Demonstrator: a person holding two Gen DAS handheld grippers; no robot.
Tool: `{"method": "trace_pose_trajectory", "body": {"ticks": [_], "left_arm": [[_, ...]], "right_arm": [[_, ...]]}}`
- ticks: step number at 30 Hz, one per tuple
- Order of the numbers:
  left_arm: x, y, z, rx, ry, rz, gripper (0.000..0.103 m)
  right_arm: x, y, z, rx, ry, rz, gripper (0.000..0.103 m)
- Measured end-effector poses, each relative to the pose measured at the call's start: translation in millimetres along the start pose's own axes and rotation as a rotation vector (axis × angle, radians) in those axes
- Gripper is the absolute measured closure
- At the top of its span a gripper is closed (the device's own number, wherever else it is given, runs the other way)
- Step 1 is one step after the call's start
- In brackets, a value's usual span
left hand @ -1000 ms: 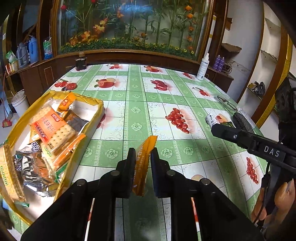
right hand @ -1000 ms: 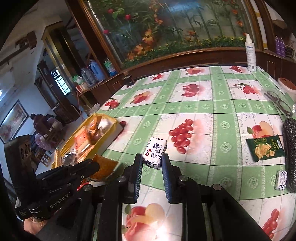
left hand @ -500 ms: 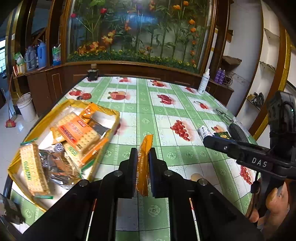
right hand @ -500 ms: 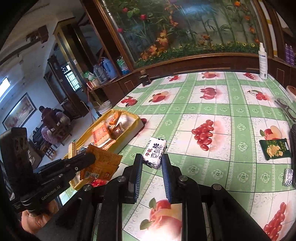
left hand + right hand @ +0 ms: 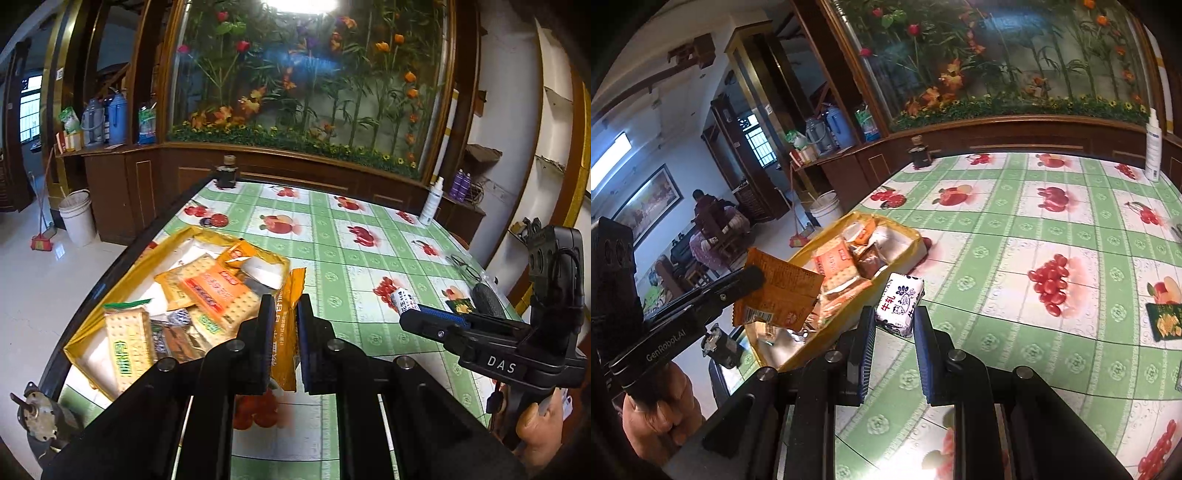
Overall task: Organize snacks
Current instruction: 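Carry the orange sachet and white box over the yellow tray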
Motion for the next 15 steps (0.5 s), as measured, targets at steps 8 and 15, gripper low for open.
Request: {"method": "trace_pose_trajectory", "body": {"ticks": [8, 15], "left_arm": [[3.7, -12.2, 37.3, 0.062, -0.045, -0.031, 0.093], [0.3, -10.8, 60.1, 0.097, -0.067, -0.028, 0.093]], "right_arm": [[17.5, 17.3, 45.7, 0.056, -0.069, -0.007, 0.082], [26.3, 40.8, 81.1, 0.087, -0.121, 0.005, 0.082]]}}
Point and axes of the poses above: each gripper's, at about its wrist camera, not at the fingertips, and y roughly the way its jaws point, z to its left, x to its top, the point moved 4 cm from there along y, roughly the way its jaws point, and after that the axes turned 13 degrees about -x, right-handed, at the moved point
